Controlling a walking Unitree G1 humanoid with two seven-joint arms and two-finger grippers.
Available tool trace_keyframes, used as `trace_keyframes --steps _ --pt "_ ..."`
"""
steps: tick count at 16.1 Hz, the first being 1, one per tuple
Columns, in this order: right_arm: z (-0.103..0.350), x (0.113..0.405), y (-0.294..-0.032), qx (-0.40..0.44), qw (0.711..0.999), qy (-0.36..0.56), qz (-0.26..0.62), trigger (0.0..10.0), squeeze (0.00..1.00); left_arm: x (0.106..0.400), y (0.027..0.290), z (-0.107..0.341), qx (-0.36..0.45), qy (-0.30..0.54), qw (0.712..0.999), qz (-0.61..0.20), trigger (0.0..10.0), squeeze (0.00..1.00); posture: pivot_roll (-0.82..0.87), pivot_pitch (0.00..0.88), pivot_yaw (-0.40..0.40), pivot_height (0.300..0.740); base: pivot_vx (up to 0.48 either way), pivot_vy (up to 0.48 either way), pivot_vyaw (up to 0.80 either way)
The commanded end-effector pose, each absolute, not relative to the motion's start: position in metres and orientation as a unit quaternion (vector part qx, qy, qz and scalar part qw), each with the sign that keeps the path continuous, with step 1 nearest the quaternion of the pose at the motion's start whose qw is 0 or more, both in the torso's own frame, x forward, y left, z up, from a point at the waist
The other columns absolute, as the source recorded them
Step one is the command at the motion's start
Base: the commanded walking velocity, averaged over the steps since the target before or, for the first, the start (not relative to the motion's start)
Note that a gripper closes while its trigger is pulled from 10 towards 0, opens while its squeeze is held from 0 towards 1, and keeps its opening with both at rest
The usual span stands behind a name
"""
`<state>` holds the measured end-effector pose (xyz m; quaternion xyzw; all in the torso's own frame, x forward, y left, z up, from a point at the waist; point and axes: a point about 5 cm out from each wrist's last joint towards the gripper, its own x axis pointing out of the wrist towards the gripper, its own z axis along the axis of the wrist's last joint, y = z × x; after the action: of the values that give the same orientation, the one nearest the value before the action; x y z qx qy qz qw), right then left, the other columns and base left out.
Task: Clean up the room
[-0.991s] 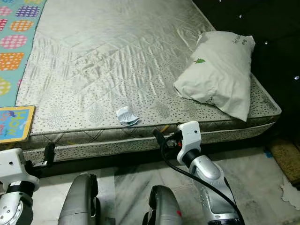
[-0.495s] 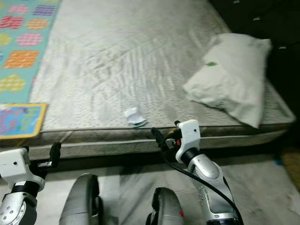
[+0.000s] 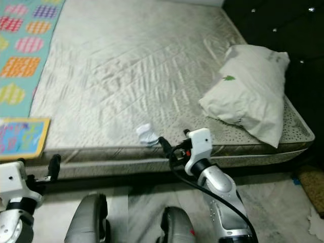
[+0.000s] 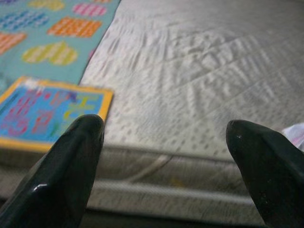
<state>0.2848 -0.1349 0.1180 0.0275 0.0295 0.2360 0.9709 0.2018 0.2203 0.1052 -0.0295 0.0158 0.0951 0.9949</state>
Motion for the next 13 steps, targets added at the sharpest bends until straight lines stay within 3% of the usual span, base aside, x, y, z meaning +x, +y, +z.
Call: trace_keyframes --steps 1,5,9,13 --pt "0.1143 0.2829 -0.1448 0.022 0.974 0.038 0.221 10.0 0.0 0.2012 0.2143 0.1031 -0.039 0.019 0.995 0.087 10.0 0.0 0.0 0.202 -0.136 0.618 0.382 0.0 0.0" --pt "0.1135 0.282 -0.1435 0.023 0.974 0.039 0.221 10.0 0.0 0.2014 0.214 0.1031 -0.038 0.021 0.995 0.087 10.0 0.0 0.0 0.206 -0.134 0.618 0.345 0.0 0.0" --pt "0.1135 0.2821 -0.1438 0.026 0.975 0.039 0.219 10.0 0.0 0.2019 0.2131 0.1032 -0.036 0.023 0.995 0.086 10.0 0.0 0.0 0.212 -0.133 0.618 0.0 0.0 0.0" --pt "0.1133 0.2815 -0.1424 0.03 0.973 0.037 0.225 10.0 0.0 0.2021 0.213 0.1034 -0.036 0.023 0.996 0.084 10.0 0.0 0.0 0.214 -0.132 0.585 0.0 0.0 0.0"
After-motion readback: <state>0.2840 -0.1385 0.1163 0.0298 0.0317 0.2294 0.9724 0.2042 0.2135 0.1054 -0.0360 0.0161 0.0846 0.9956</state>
